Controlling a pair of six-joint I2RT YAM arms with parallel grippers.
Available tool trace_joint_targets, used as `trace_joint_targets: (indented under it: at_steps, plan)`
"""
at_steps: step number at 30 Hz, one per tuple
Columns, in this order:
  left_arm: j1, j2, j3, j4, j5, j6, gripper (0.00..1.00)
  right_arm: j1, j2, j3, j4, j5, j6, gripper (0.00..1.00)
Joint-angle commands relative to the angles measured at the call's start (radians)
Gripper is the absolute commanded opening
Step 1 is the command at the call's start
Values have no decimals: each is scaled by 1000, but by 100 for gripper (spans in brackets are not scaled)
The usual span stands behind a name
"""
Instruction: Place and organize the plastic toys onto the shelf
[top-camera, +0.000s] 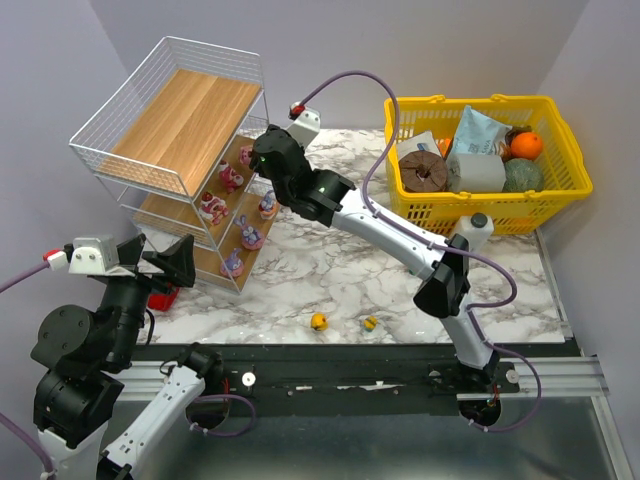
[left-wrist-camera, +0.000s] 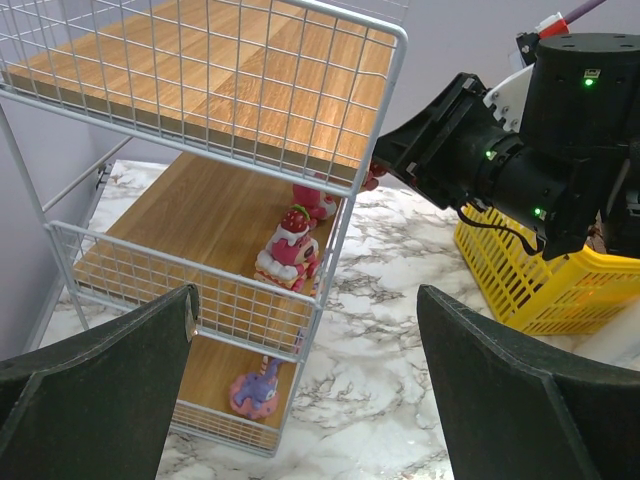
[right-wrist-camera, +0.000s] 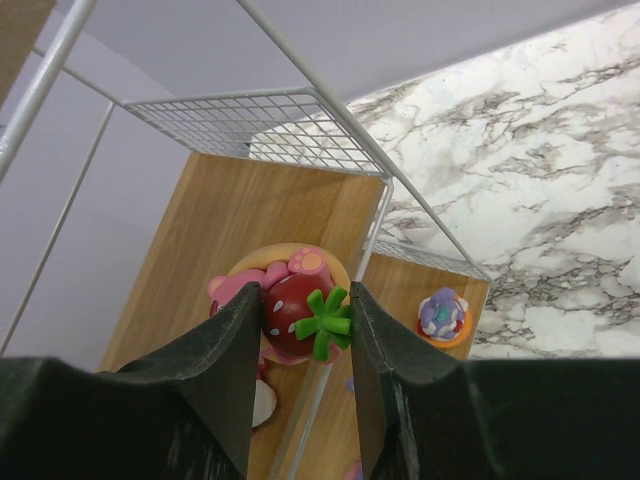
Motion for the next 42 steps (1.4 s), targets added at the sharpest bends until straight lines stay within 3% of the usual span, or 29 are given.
trace_joint_targets:
  at_steps: [1, 21, 42]
  plan:
    - [-5, -6, -8, 14, -17, 1, 99, 1, 22, 51, 76, 60, -11, 1]
    - [-5, -4, -13, 12, -25, 1, 99, -15, 79, 103, 34, 24, -50, 1]
    - [-5, -6, -8, 14, -28, 4, 99, -29, 127, 175, 19, -23, -111, 24]
